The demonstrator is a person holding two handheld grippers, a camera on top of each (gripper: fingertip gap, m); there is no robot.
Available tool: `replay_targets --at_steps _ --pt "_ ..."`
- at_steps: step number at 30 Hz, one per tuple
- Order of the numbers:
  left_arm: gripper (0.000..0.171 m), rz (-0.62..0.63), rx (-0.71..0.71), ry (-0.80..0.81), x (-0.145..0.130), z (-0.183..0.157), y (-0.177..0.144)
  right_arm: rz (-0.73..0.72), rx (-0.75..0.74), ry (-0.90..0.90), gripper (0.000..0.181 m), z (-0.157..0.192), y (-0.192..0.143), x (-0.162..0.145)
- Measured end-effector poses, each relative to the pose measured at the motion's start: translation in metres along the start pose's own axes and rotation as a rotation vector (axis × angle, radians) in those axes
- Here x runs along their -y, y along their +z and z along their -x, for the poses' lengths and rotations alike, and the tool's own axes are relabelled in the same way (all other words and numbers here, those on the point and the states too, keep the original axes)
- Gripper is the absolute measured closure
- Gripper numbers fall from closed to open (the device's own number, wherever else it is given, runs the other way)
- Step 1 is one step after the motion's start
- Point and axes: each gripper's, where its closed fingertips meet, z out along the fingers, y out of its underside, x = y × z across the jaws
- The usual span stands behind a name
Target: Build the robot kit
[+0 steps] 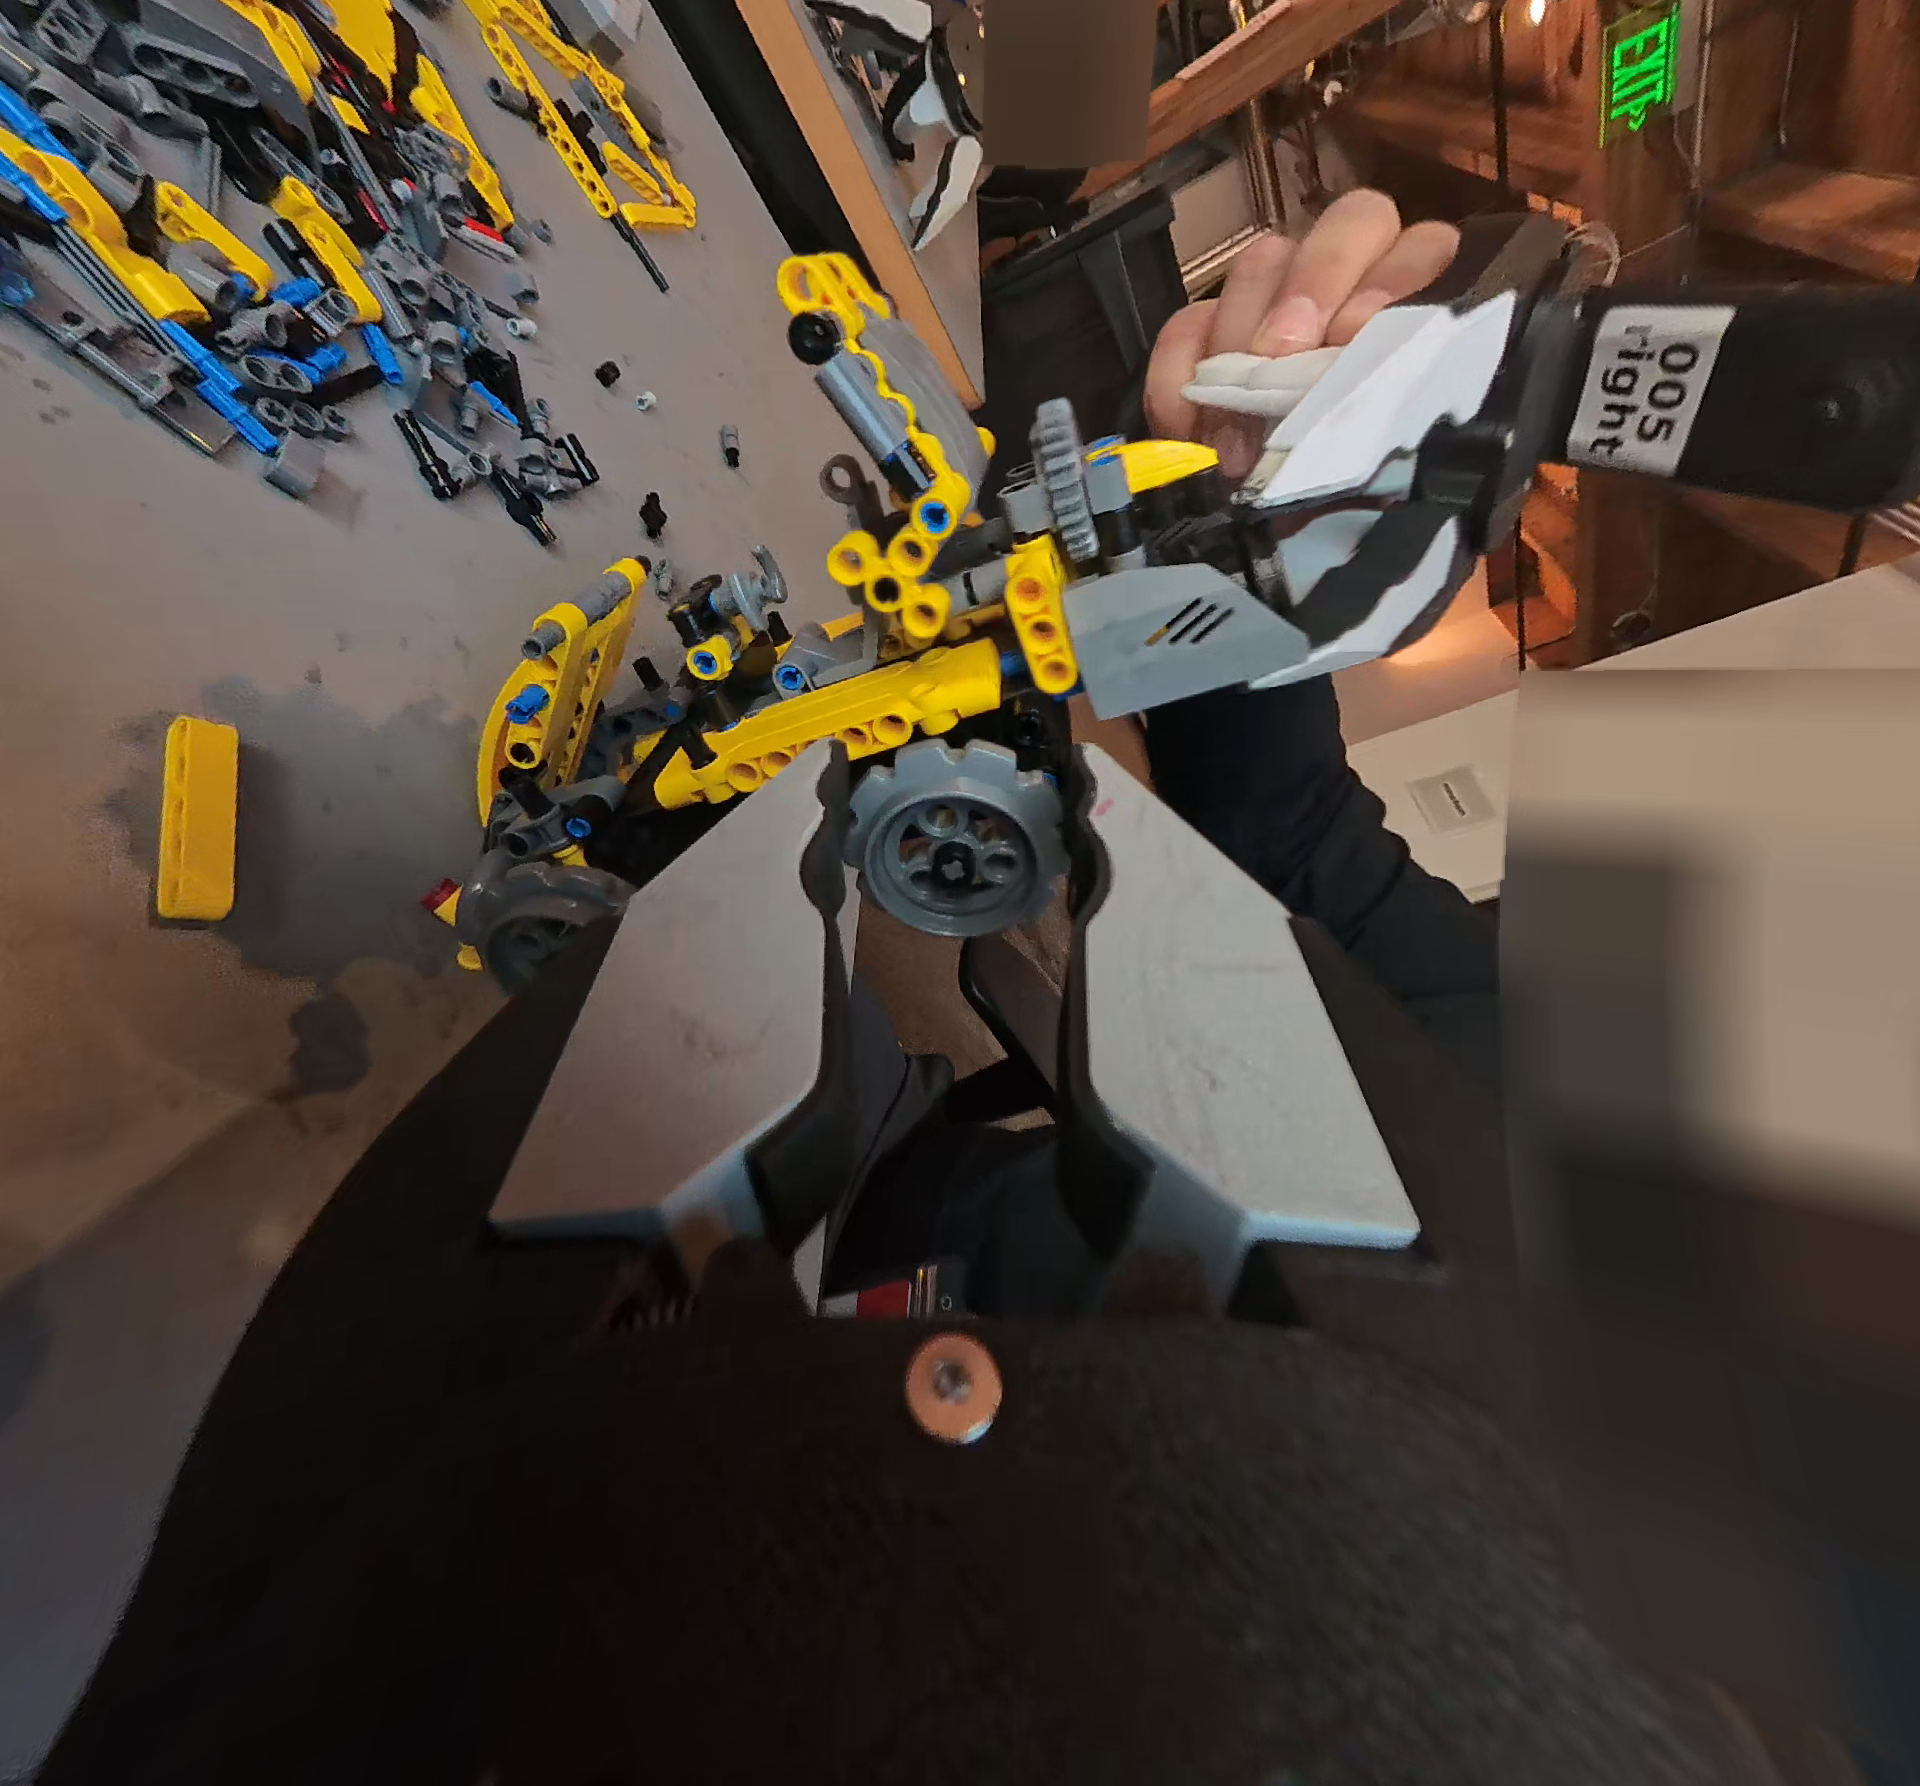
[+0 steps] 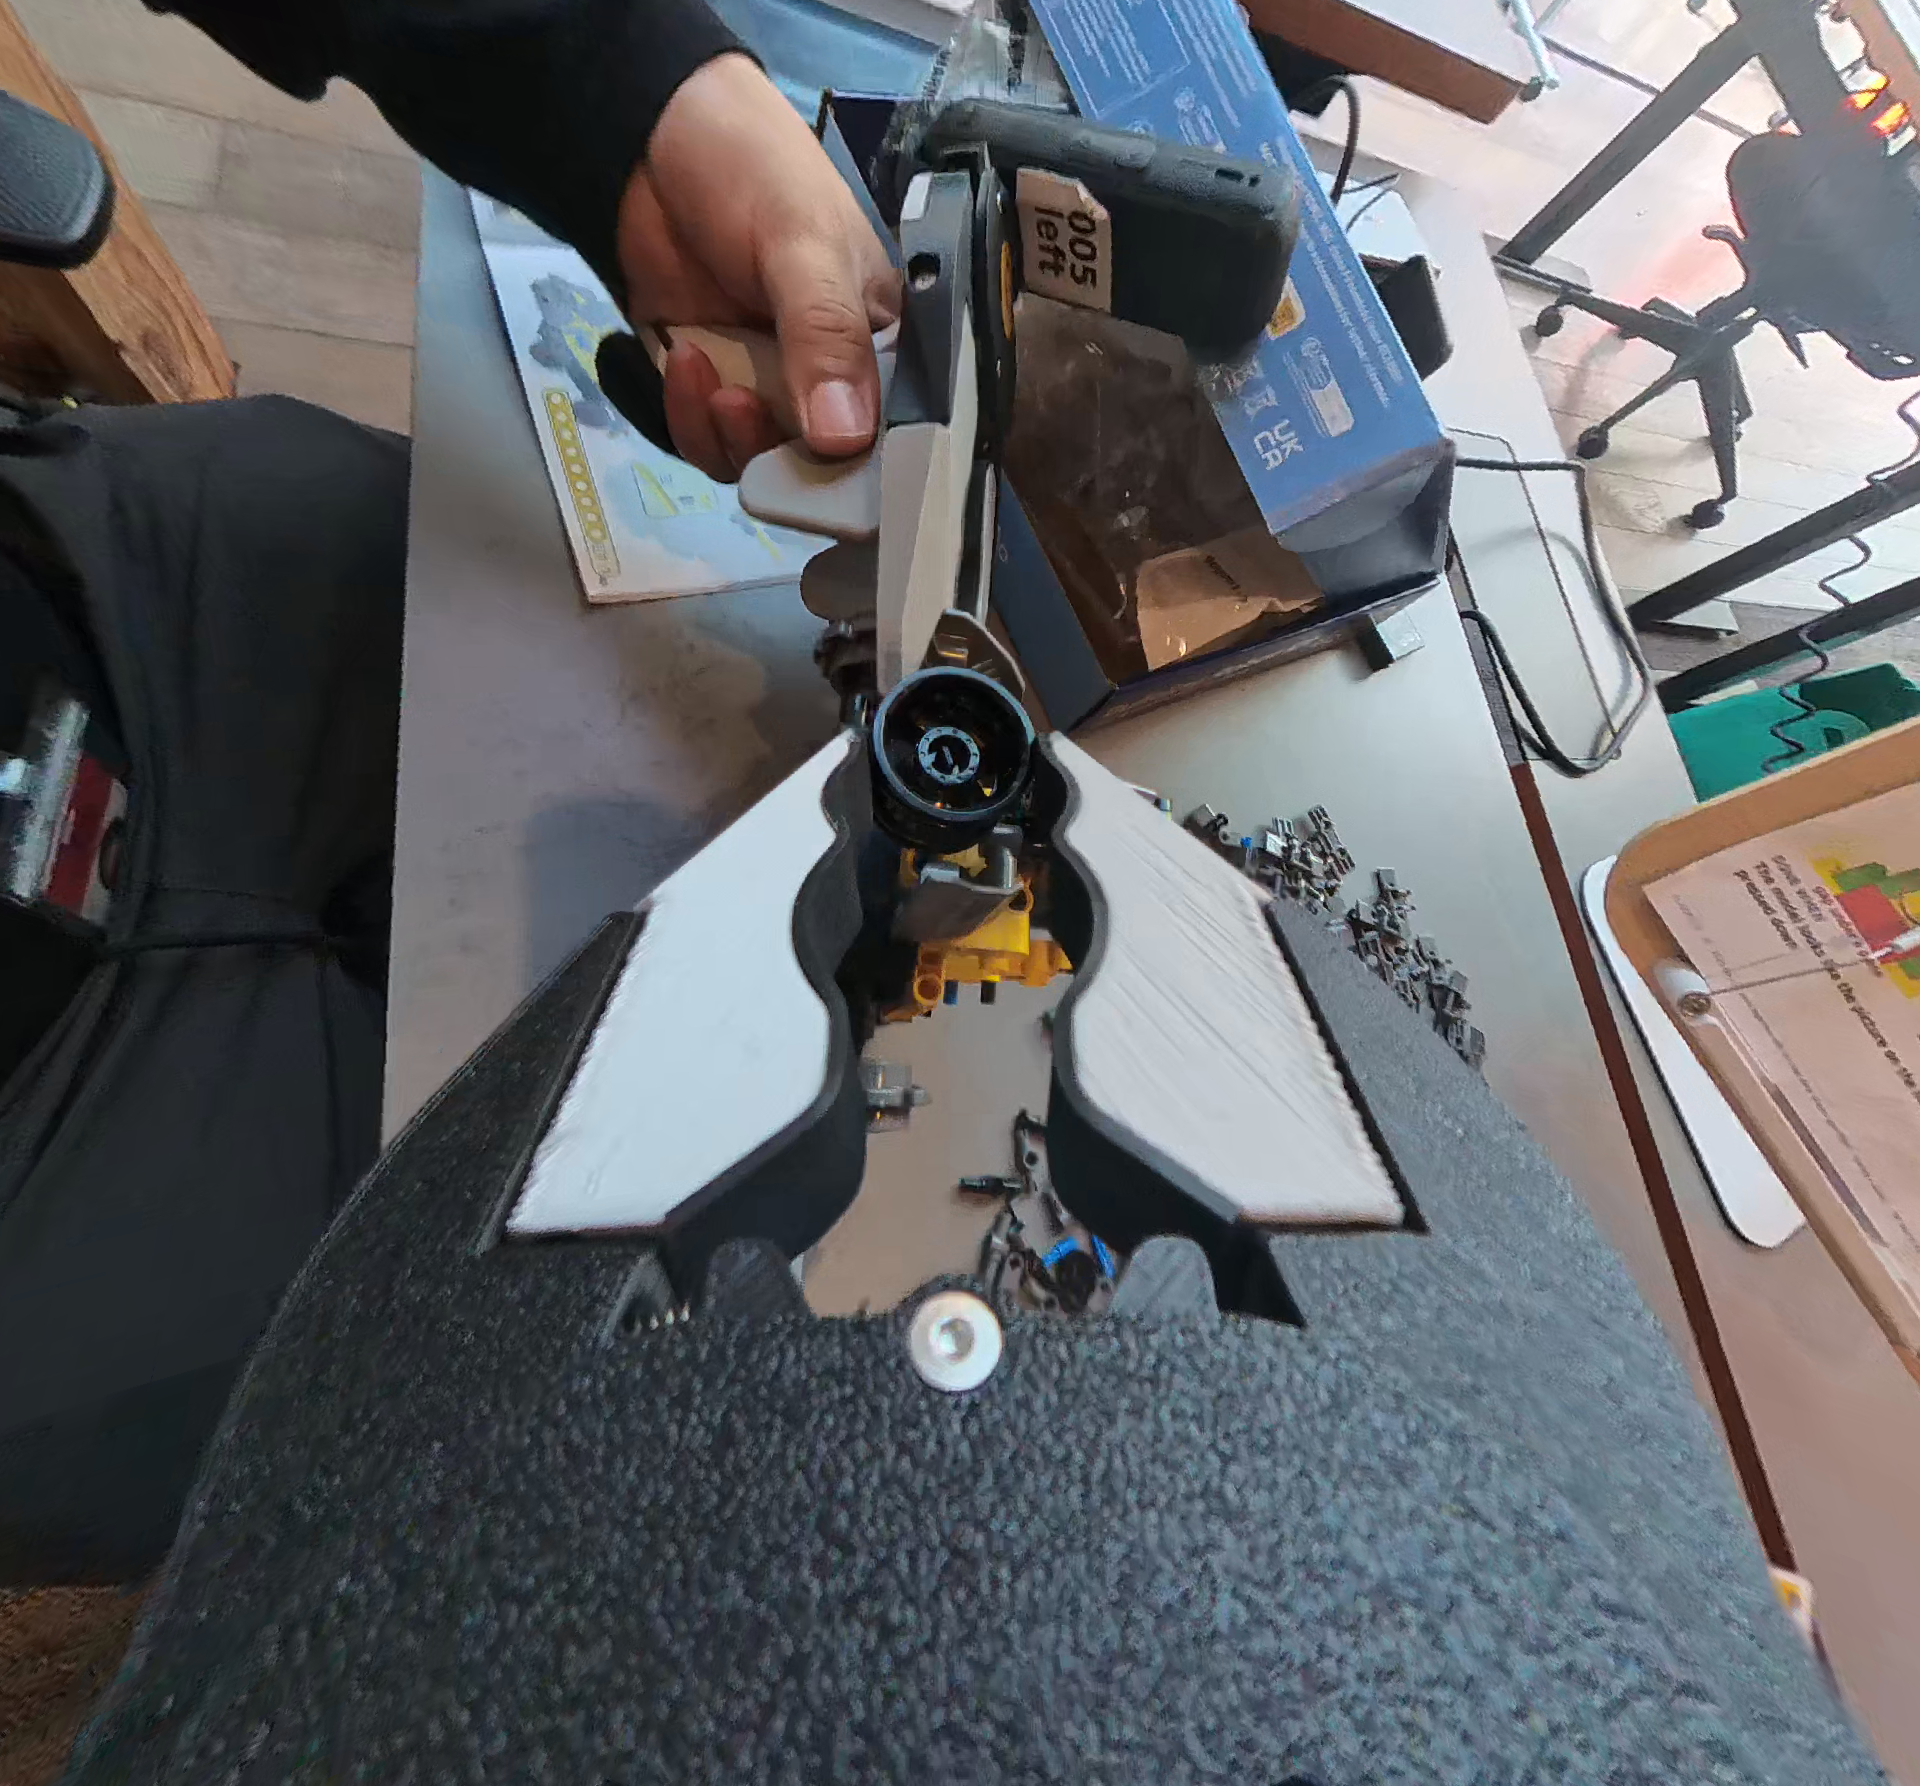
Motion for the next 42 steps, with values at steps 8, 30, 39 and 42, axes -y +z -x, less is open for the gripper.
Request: replay_targets --at_steps 8,30,39,42 --pt "0.133 -0.049 0.01 -0.014 0.005 0.002 0.001 0.021 -0.053 -0.026 0.151 -0.002 -0.004 -0.009" --pt "0.138 0.054 0.488 1.064 0.009 0.001 0.012 0.083 -0.052 -0.041 0.151 -0.009 0.002 -0.009" --pt "0.138 0.034 0.477 1.132 0.01 0.002 0.013 0.165 -0.052 -0.091 0.152 -0.009 0.001 -0.011" --pt "0.138 0.036 0.487 1.141 0.011 0.003 0.013 0.224 -0.048 -0.114 0.152 -0.01 0.002 -0.011"
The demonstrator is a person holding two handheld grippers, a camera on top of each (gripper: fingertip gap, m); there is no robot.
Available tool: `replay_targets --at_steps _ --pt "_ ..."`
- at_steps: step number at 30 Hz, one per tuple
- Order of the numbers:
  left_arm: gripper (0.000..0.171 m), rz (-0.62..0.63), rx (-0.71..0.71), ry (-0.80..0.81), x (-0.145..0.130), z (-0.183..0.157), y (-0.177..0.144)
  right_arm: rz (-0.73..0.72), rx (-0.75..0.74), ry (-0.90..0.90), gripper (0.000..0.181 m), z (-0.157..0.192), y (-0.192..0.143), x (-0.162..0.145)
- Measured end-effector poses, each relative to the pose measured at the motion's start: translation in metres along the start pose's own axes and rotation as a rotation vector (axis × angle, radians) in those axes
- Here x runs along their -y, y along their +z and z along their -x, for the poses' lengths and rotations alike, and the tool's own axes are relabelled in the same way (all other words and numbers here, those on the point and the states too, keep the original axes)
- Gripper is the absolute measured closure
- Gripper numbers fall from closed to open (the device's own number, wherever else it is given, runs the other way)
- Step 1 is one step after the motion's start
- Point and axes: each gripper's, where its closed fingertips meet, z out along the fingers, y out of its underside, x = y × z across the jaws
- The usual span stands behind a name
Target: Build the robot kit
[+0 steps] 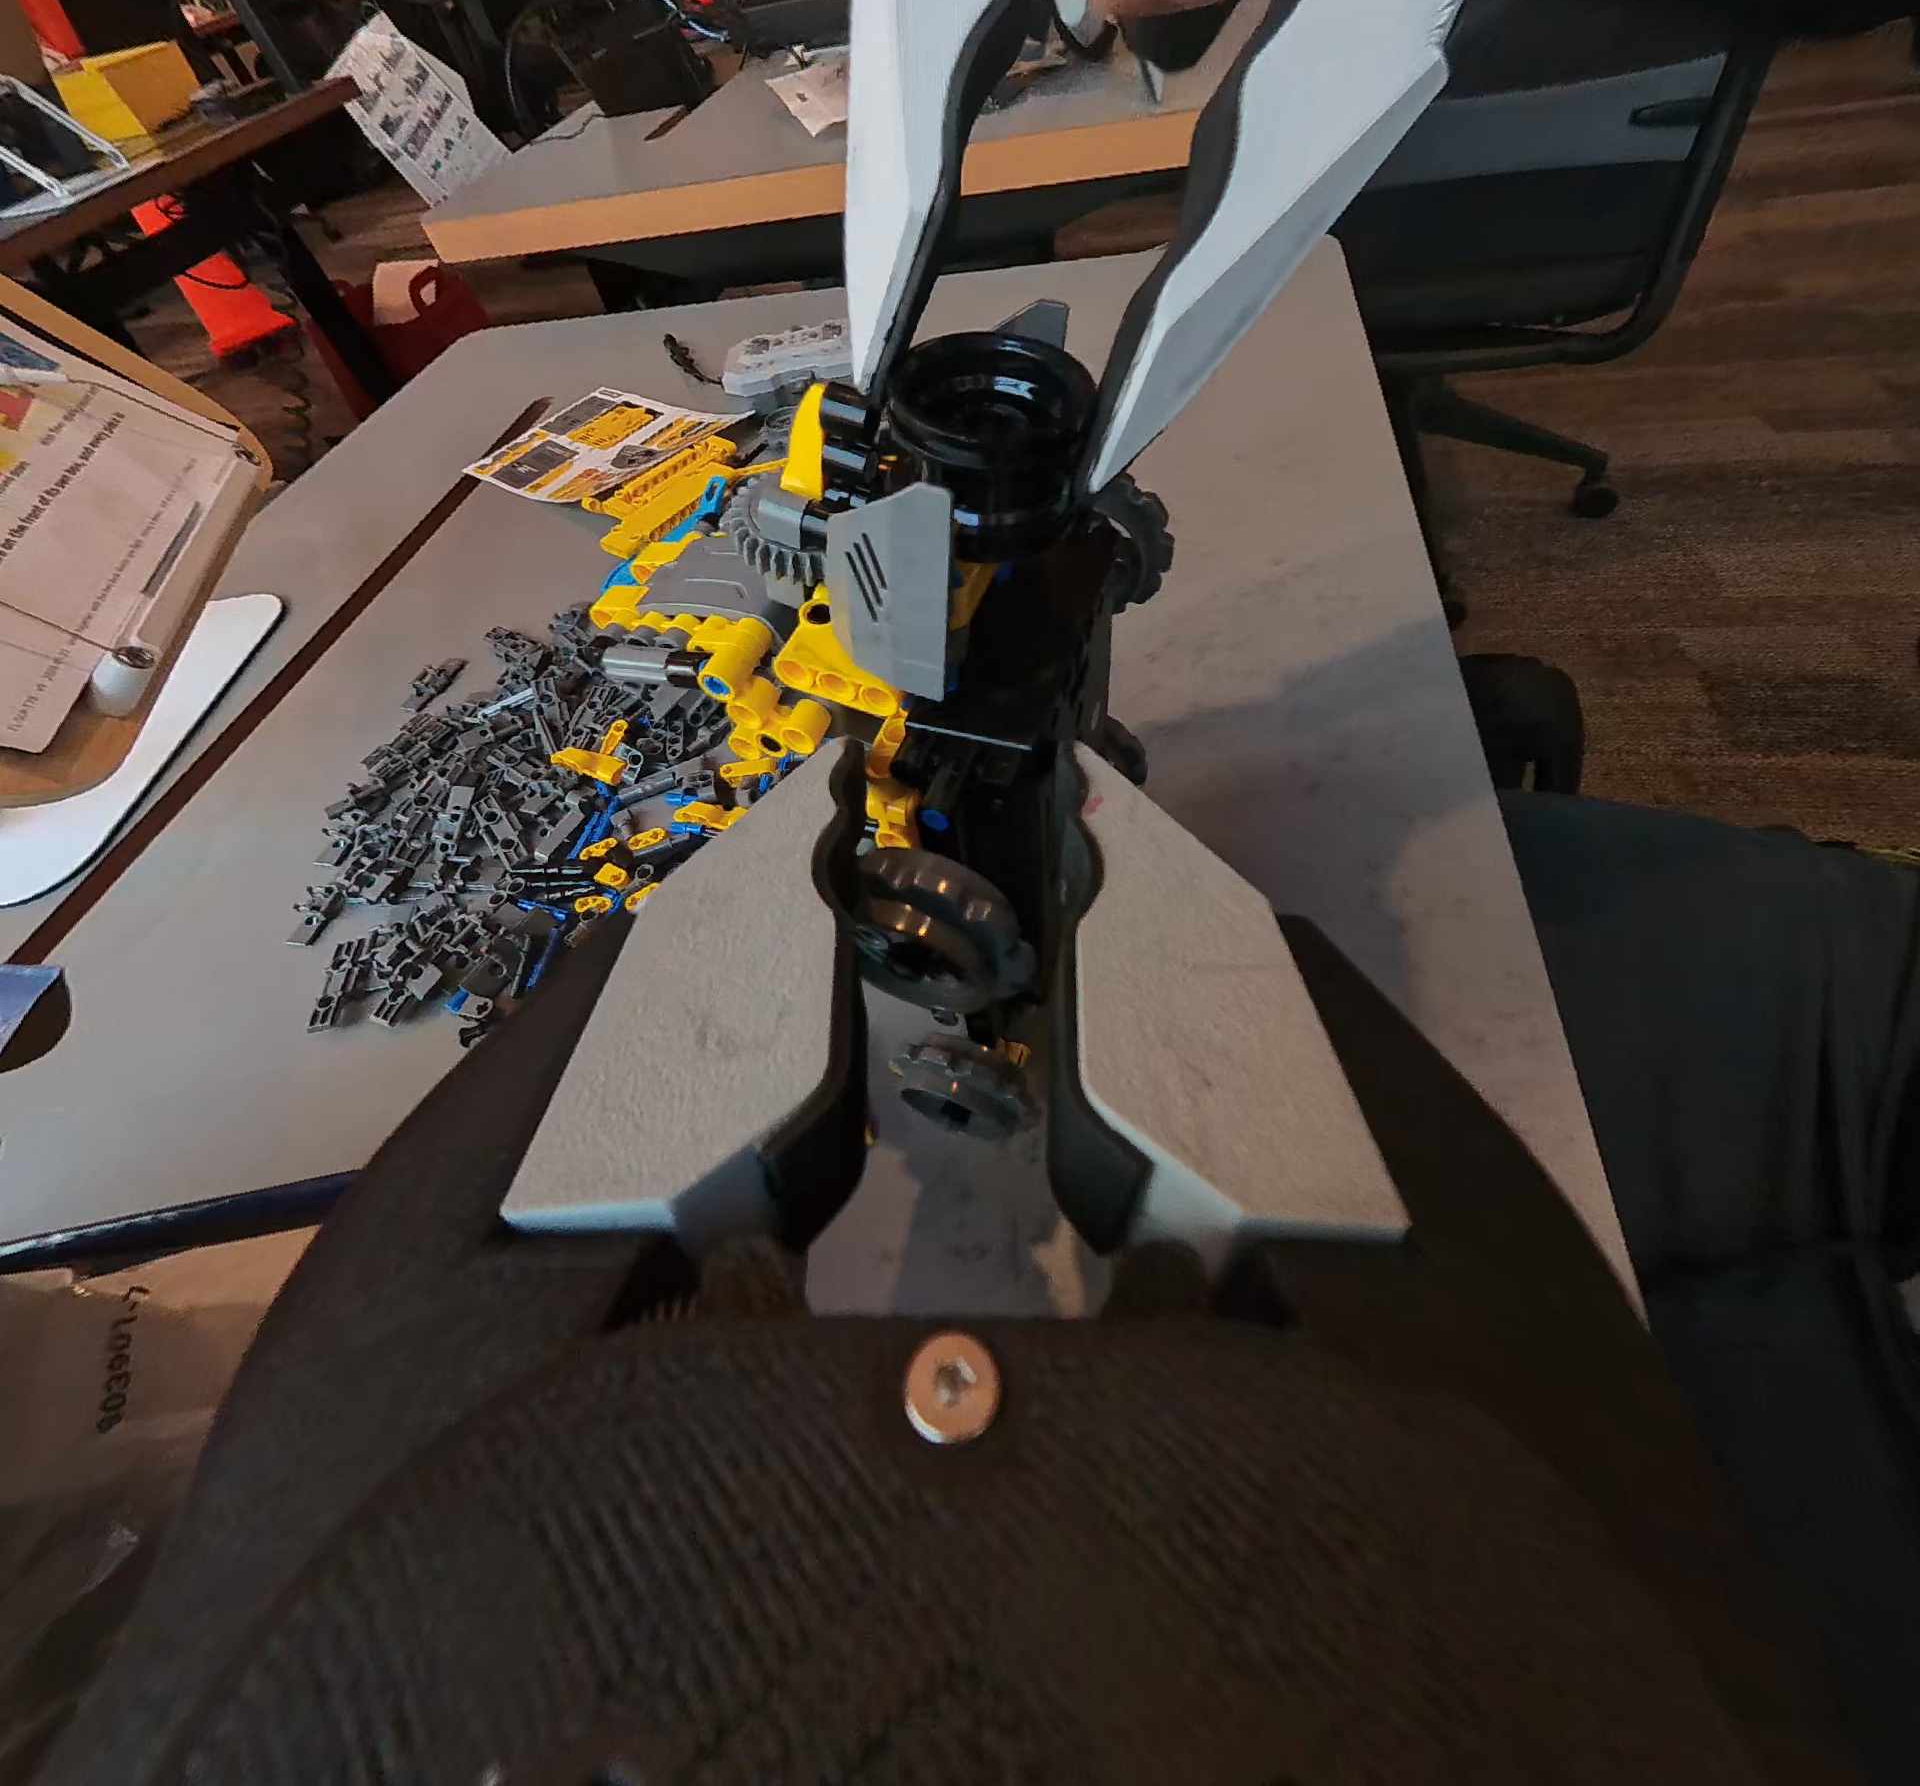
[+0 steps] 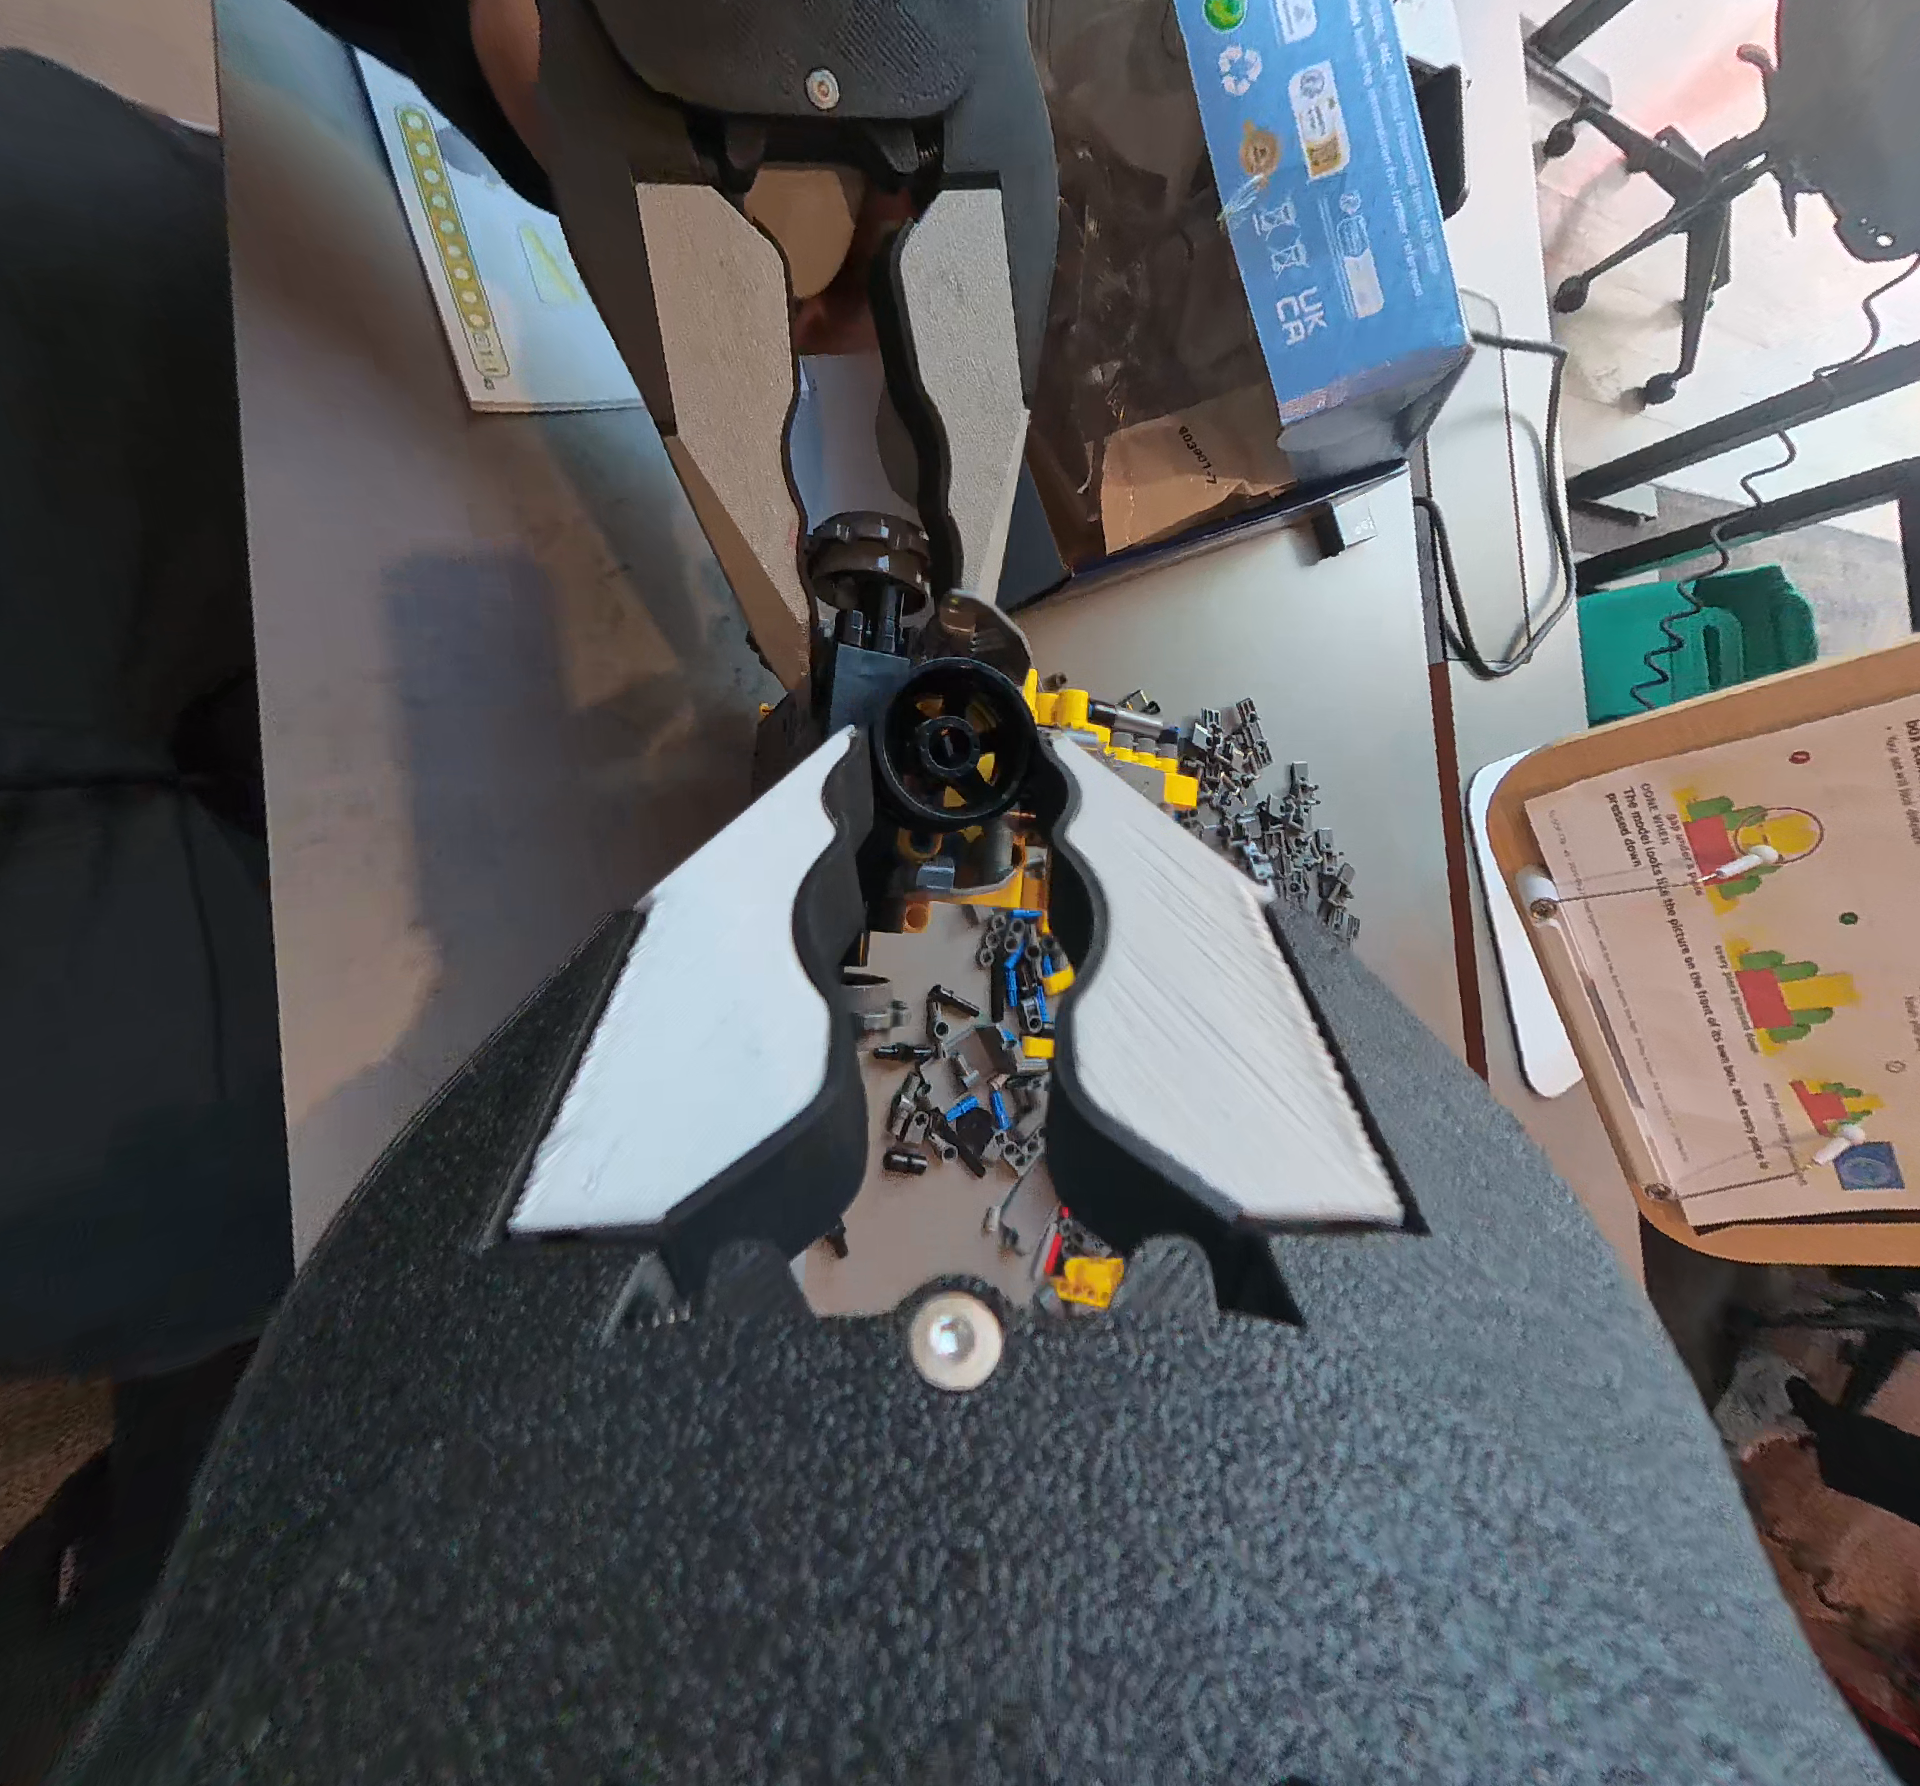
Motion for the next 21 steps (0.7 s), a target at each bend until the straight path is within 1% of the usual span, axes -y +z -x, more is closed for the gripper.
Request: replay_targets --at_steps 9,11,17,19,21 --pt "0.139 -0.004 0.01 -0.006 0.0 0.002 0.001 0.168 0.011 -0.111 0.152 -0.001 0.001 -0.002" --pt "0.139 -0.011 0.007 0.004 0.0 0.001 0.0 0.169 0.041 -0.069 0.152 -0.001 0.001 -0.001" --pt "0.139 -0.033 0.017 -0.012 0.0 0.004 0.002 0.064 0.151 0.222 0.152 -0.012 0.003 -0.006" --pt "0.139 -0.042 0.015 -0.01 -0.001 0.004 0.002 0.042 0.147 0.227 0.151 -0.012 0.004 -0.006" --pt "0.139 -0.048 0.016 -0.01 -0.001 0.004 0.002 0.063 0.118 0.155 0.152 -0.01 0.004 -0.005"
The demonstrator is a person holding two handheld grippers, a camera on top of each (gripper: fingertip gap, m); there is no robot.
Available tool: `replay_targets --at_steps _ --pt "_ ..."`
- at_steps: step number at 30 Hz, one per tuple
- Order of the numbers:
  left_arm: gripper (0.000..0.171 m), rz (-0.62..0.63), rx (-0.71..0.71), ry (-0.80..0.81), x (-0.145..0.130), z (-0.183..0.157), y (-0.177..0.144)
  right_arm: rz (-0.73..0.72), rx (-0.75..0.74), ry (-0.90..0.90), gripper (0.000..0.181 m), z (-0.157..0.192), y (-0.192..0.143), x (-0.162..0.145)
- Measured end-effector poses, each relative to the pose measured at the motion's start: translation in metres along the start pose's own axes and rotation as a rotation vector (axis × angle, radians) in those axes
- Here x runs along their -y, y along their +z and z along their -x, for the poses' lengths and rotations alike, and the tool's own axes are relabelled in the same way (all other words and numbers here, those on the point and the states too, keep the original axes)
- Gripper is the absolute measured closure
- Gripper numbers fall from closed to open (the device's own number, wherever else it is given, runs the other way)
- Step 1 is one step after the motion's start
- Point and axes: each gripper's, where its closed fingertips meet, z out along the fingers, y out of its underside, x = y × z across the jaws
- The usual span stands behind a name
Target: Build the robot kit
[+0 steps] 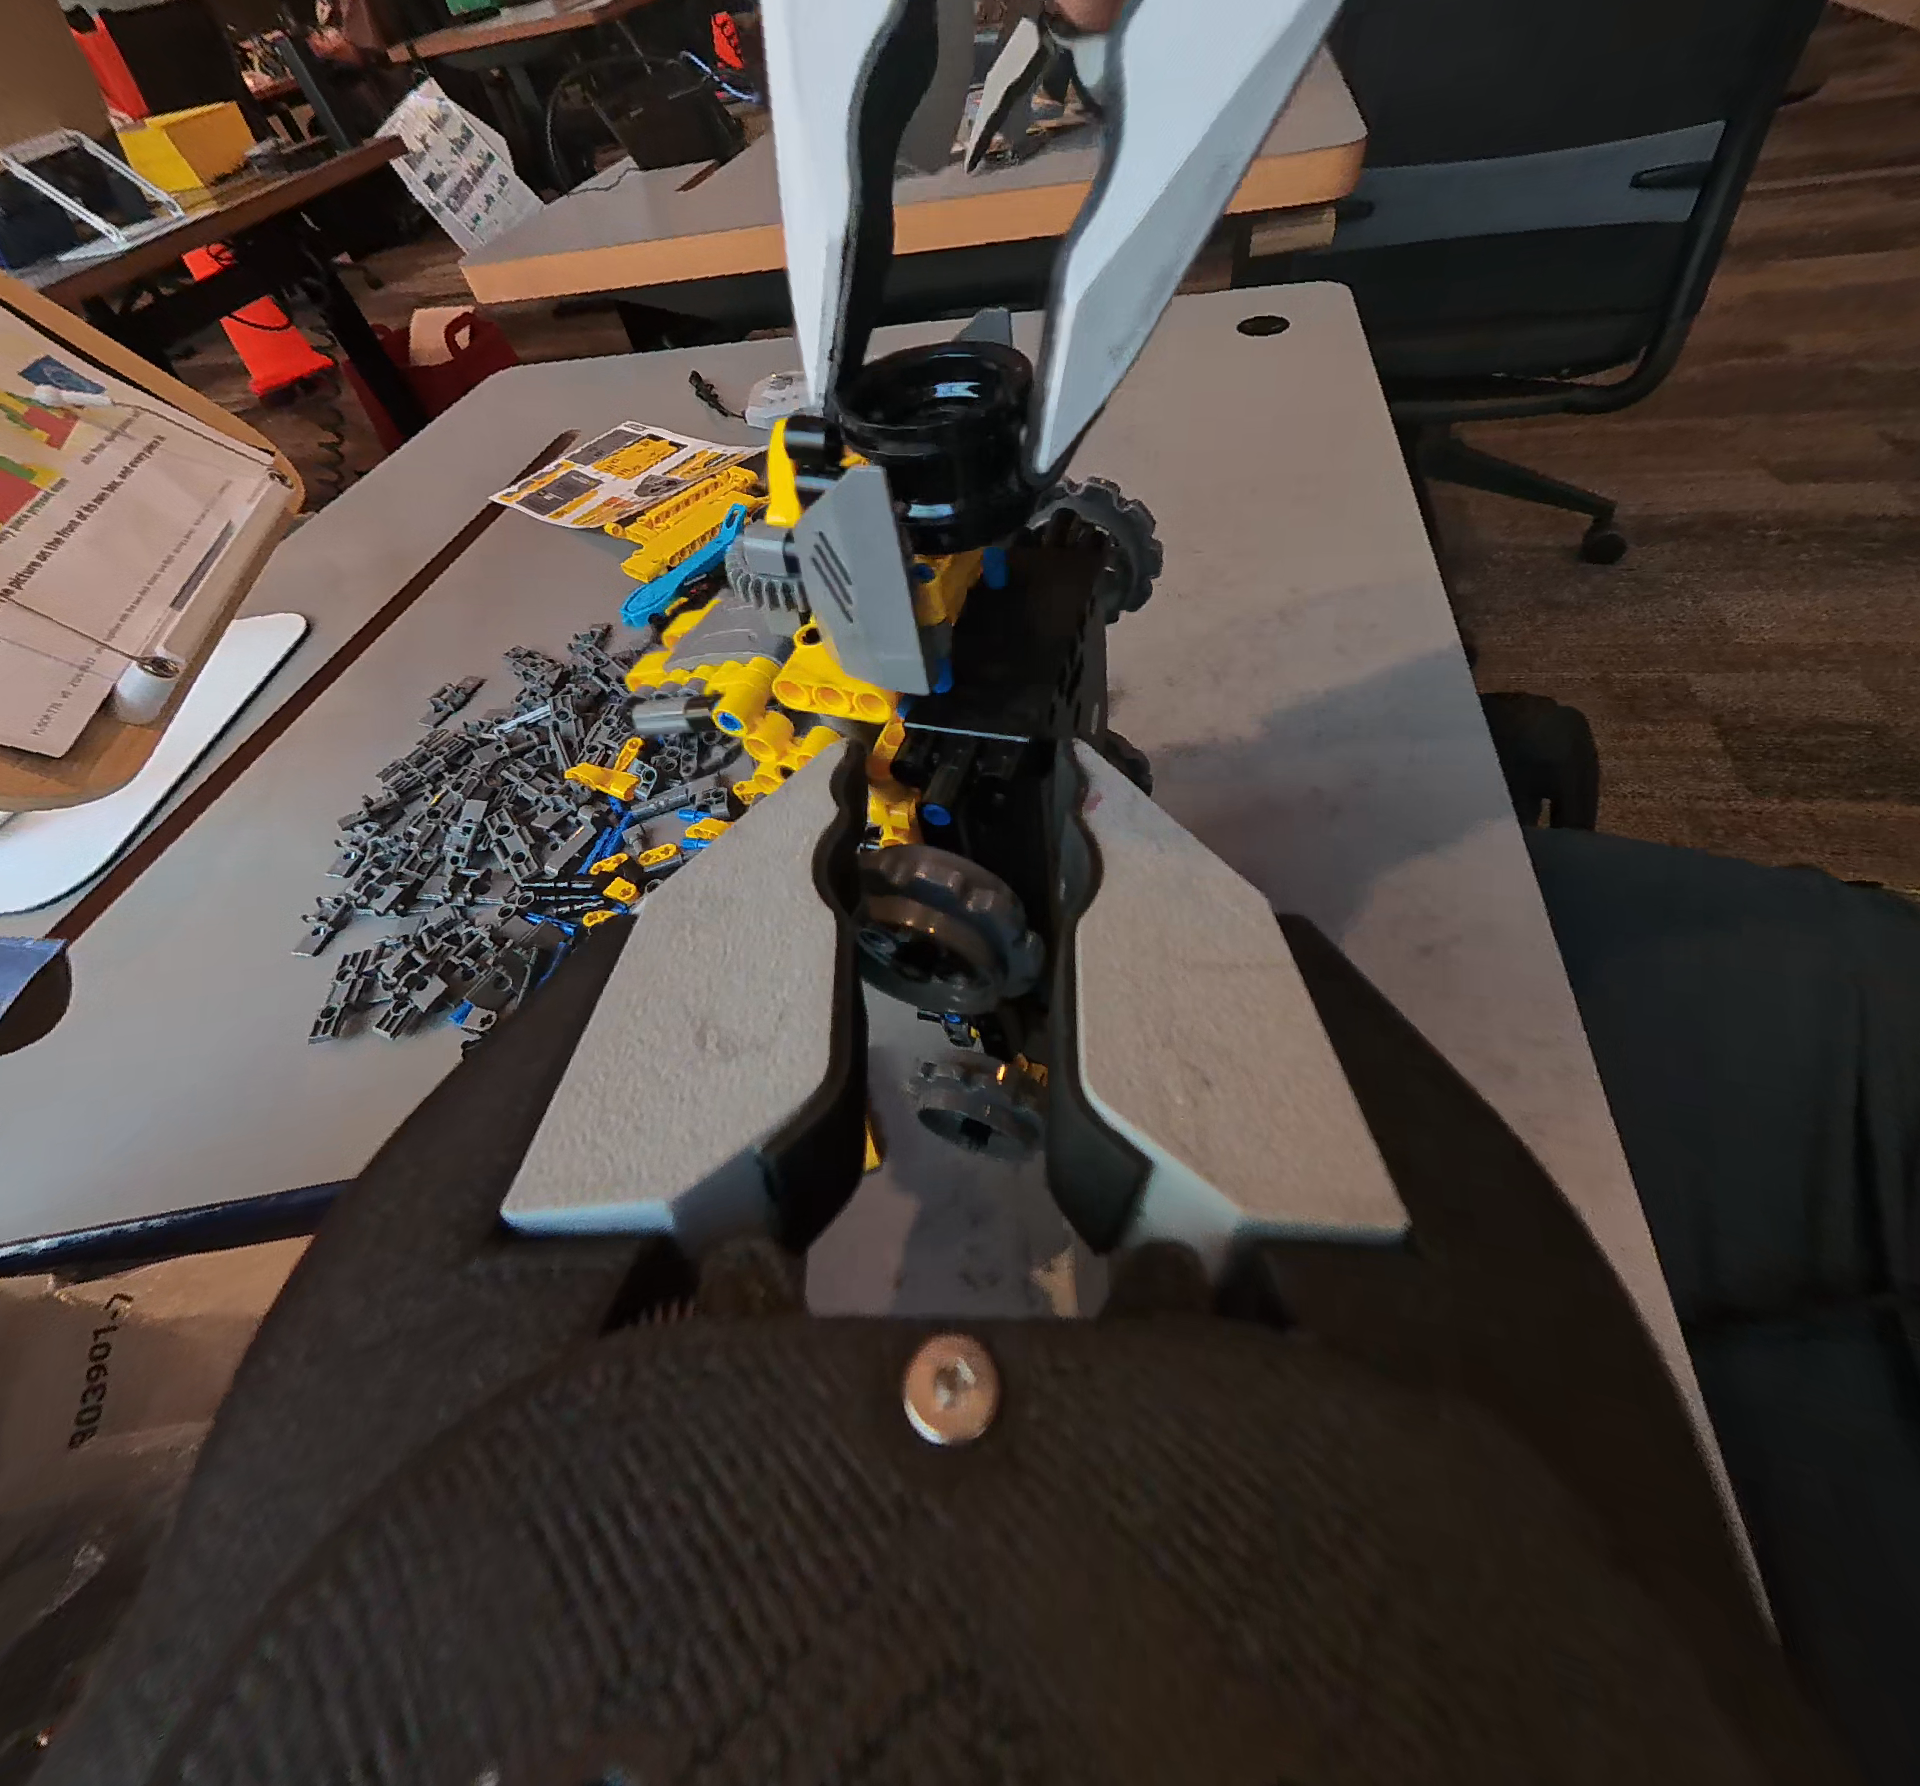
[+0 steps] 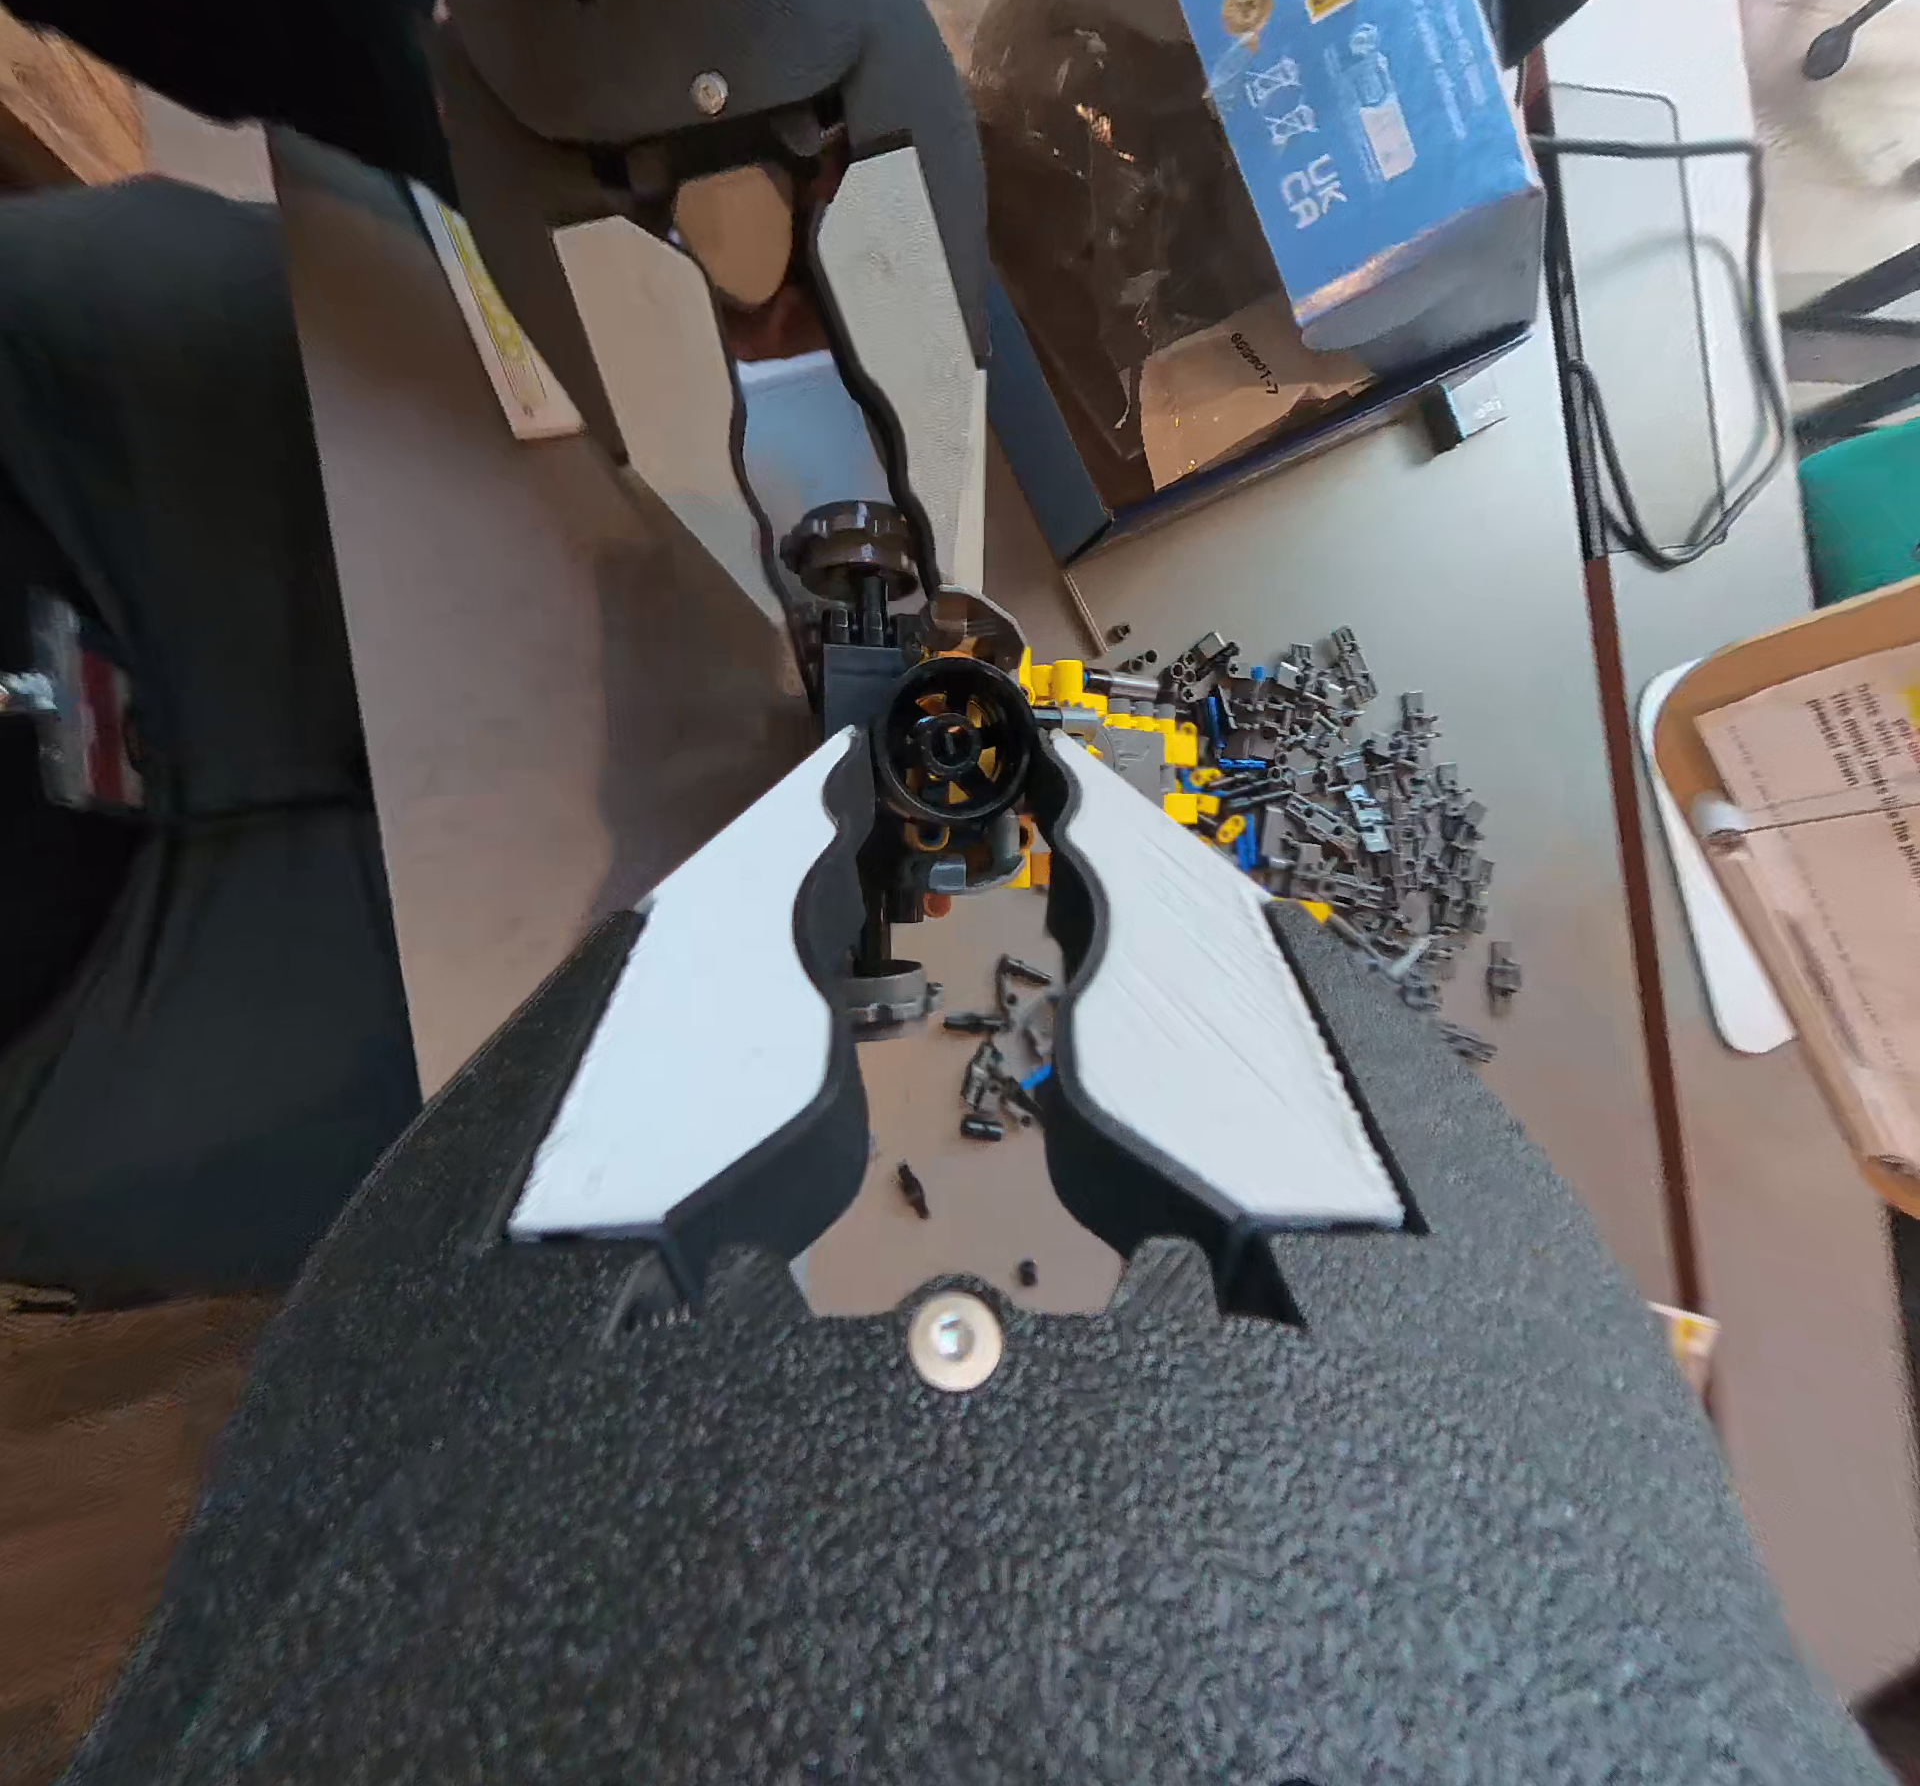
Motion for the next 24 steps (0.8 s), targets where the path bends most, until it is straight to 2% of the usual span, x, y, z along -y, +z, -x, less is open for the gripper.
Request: replay_targets --at_steps 5,10,21,24 --pt "0.139 -0.006 -0.001 -0.003 -0.001 0.001 -0.001 0.159 -0.097 -0.222 0.152 0.005 -0.001 0.0" --pt "0.139 -0.024 -0.018 -0.004 0.0 0.004 0.001 0.26 -0.143 -0.339 0.152 0.003 -0.001 -0.002" --pt "0.14 -0.065 -0.031 0.009 0.0 0.006 0.001 0.162 -0.001 -0.098 0.151 -0.004 0.003 -0.002" --pt "0.14 -0.072 -0.028 0.006 0.0 0.006 0.0 0.165 0.028 -0.124 0.152 -0.005 0.004 -0.002"
